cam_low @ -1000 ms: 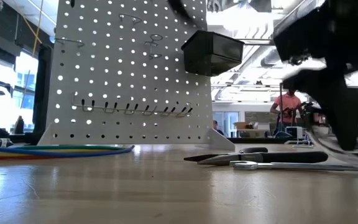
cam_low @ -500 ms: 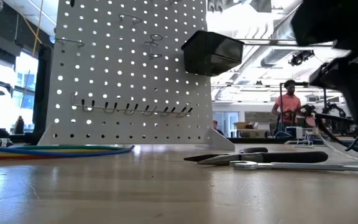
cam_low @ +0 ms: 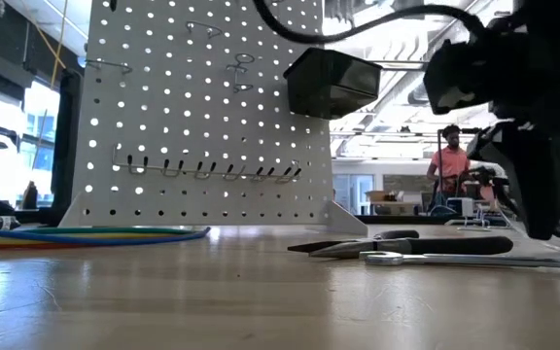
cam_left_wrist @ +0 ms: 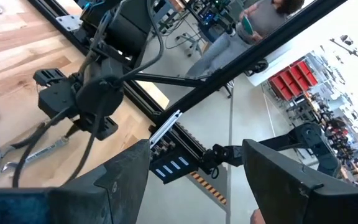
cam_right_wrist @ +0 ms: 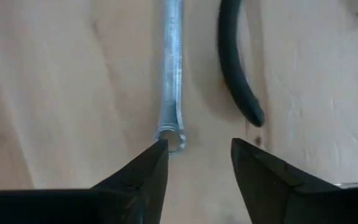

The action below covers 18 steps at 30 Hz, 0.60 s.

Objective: Hang tools onto peg board
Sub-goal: Hang the wrench on the peg board

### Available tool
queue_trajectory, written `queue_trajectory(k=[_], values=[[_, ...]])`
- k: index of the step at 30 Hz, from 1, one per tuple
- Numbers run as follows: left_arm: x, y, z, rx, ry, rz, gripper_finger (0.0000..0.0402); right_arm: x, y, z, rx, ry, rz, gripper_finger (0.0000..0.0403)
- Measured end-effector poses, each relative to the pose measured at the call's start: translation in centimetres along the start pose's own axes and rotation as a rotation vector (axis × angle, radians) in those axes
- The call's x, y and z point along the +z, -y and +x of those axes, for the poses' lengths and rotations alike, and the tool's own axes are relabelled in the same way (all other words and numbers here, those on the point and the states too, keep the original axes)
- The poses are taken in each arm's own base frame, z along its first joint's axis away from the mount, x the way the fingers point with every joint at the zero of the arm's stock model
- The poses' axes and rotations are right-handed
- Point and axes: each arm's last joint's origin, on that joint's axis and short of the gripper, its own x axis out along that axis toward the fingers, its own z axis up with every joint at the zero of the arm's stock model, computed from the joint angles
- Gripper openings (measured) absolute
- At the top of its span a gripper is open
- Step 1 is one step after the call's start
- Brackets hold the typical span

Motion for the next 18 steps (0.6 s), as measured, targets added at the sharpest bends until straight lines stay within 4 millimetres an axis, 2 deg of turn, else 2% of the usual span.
queue_trajectory(k=[11,18], values=[[-0.3,-0.1,0.3,0.010,-0.004,0.010,0.0248,-0.1,-0.2,0.3,0.001,0.028,-0.007,0.0160],[-0.3,-0.1,0.3,0.011,-0.004,0.018,0.0248,-0.6,-0.7,2.6,-0.025,-0.031,0.008,0.0160]])
